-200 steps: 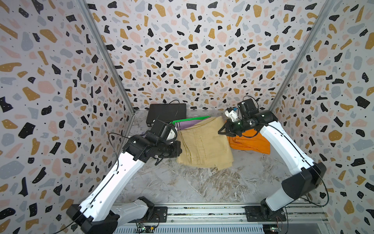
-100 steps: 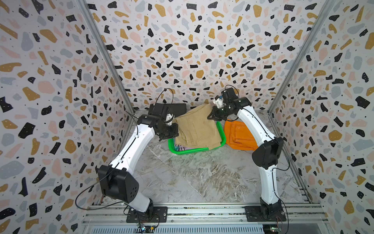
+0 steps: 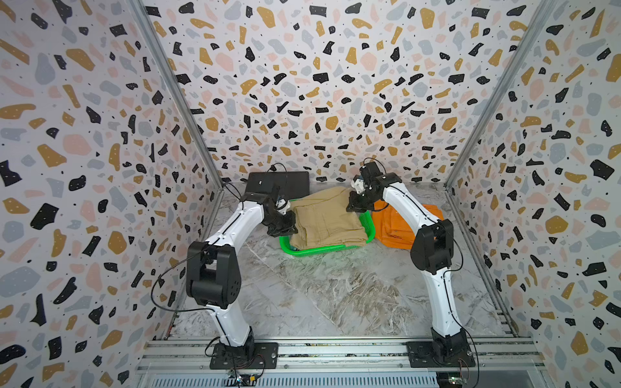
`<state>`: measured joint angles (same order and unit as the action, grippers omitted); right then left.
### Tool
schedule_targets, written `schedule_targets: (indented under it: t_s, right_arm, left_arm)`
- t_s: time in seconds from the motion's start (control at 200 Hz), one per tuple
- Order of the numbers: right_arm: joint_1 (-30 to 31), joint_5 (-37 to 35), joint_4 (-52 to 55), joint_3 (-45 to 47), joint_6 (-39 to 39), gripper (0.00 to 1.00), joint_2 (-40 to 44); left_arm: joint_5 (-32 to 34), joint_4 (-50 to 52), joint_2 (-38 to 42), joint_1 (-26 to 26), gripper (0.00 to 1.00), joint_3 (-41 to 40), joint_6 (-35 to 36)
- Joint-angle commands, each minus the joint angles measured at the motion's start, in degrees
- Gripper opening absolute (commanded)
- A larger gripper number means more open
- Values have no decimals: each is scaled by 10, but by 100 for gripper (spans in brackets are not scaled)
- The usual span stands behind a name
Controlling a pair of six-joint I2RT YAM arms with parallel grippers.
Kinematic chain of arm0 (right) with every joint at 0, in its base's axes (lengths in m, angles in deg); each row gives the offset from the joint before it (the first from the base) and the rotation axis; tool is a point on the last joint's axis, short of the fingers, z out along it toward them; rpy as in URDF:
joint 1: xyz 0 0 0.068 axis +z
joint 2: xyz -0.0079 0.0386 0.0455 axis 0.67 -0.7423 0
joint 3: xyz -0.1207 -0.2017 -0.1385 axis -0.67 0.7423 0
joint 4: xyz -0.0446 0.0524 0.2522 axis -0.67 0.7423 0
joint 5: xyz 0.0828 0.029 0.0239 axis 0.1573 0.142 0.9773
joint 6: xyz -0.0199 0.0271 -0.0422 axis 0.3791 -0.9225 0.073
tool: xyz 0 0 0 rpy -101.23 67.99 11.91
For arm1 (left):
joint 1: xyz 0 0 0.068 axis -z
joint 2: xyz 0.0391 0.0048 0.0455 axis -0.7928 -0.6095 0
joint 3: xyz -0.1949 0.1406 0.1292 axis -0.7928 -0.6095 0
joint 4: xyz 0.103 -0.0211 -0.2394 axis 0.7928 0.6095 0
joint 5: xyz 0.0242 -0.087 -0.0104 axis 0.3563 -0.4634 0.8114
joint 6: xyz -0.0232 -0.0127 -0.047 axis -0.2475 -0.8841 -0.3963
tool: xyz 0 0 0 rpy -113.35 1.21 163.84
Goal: Put the folded long pants in the basket
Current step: Place the long pant in the basket.
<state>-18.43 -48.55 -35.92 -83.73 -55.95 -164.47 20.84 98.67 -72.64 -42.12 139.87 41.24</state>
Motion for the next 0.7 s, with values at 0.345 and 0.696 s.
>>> schedule_targets:
  t_s: [0.345, 0.696]
  right_arm:
    - [-10, -47, -3, 39, 39, 36, 96]
    - [-6, 32, -29, 226, -6, 33, 286]
  left_arm:
    - [-15, -20, 45, -1, 50, -18, -24]
    - [-41, 9, 177, 34, 61, -32, -103]
